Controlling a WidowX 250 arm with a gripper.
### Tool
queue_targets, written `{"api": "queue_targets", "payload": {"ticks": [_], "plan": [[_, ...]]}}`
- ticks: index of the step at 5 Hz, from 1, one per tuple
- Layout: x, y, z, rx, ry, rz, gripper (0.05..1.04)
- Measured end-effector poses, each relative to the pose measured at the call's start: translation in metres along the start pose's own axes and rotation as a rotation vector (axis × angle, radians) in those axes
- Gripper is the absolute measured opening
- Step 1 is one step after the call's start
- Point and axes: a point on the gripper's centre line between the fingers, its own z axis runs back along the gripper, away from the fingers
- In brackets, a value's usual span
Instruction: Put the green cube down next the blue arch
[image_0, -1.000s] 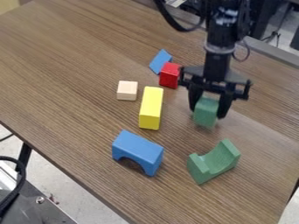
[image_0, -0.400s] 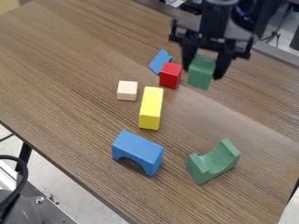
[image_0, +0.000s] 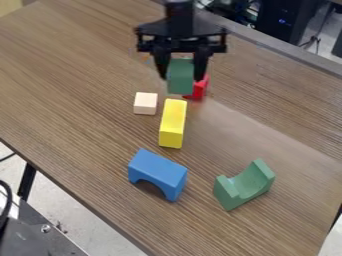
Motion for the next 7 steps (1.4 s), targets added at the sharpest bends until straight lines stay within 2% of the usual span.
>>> {"api": "queue_targets", "payload": {"ticks": [1, 2, 3, 4, 5, 6, 7], "plan": [[-0.001, 0.021, -0.003, -0.002, -0.005, 0.082, 0.587], [-0.001, 0.030, -0.004, 0.022, -0.008, 0.135, 0.587], [-0.013, 0.043, -0.016, 0.092, 0.052, 0.222, 0.587], [-0.032, 0.054, -0.018, 0.196, 0.119, 0.282, 0.587], [-0.061, 0.054, -0.028, 0.243, 0.192, 0.250, 0.587], [-0.071, 0.047, -0.040, 0.232, 0.264, 0.246, 0.587], [-0.072, 0.045, -0.045, 0.210, 0.259, 0.241, 0.587]]}}
